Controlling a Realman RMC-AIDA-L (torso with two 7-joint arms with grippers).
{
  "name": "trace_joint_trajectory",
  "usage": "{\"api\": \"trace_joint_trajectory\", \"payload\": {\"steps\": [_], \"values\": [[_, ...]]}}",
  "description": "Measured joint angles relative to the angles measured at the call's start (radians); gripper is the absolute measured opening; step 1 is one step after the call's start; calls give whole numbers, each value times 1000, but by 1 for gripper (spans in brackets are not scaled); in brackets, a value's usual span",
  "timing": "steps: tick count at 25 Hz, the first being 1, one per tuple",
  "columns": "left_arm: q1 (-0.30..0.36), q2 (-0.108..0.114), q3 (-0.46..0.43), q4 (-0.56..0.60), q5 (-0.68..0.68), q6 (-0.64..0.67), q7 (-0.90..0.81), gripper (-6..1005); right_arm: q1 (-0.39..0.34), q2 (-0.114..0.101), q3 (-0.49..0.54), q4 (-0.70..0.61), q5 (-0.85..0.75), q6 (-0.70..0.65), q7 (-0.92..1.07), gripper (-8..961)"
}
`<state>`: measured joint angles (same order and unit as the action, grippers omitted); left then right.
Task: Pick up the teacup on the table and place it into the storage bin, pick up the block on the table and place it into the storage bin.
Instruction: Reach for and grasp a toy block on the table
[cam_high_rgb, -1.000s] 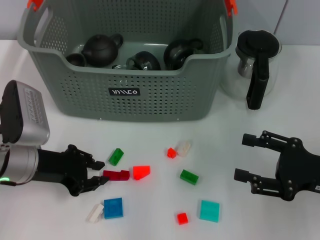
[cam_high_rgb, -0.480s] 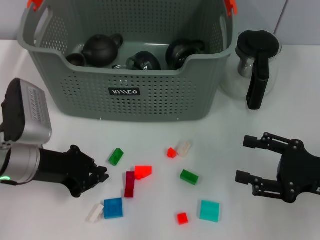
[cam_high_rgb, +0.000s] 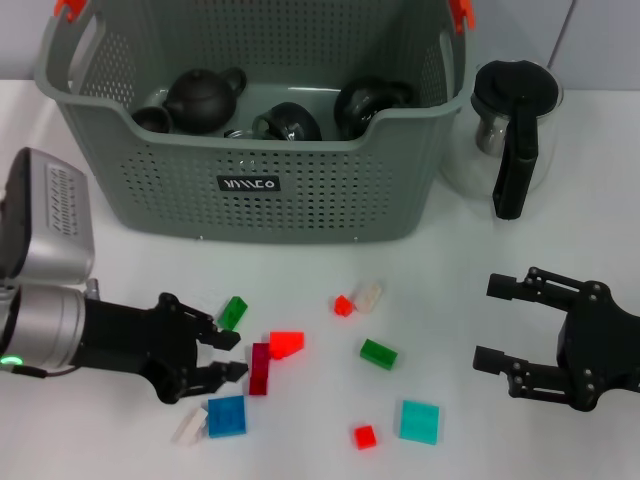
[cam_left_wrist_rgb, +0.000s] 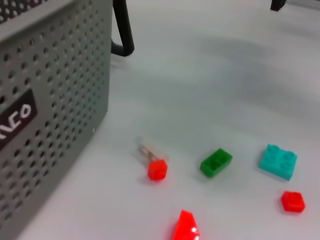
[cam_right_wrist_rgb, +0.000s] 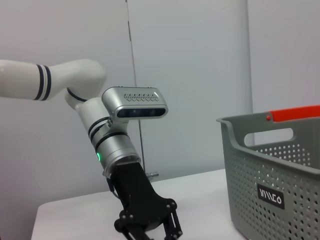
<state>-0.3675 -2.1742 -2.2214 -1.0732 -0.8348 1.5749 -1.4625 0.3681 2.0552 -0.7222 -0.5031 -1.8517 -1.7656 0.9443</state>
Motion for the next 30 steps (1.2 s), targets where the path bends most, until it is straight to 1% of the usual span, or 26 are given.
{"api": "trace_joint_trajectory", "payload": {"steps": [2,7,9,12,17,23,30], "values": [[0,0,13,8,-3,-2,1,160,0,0,1,0,0,0,-1,825],[2,4,28,4,4,35,2,362,4,-1,1,0,0,0,2,825],[11,5,23,-1,4,64,2,461,5,-1,1,0,0,0,2,825],[33,5,28,-7,8,71,2,609,6,-1,2,0,0,3,2,825],[59,3,30,-6,8,56,24,628,10,-1,3,0,0,5,2,825],[67,-1,53,13,9,-3,44,632,12,-1,3,0,0,10,2,825],[86,-2,75,30,0,-37,118,633,8,-1,3,0,0,15,2,825]]}}
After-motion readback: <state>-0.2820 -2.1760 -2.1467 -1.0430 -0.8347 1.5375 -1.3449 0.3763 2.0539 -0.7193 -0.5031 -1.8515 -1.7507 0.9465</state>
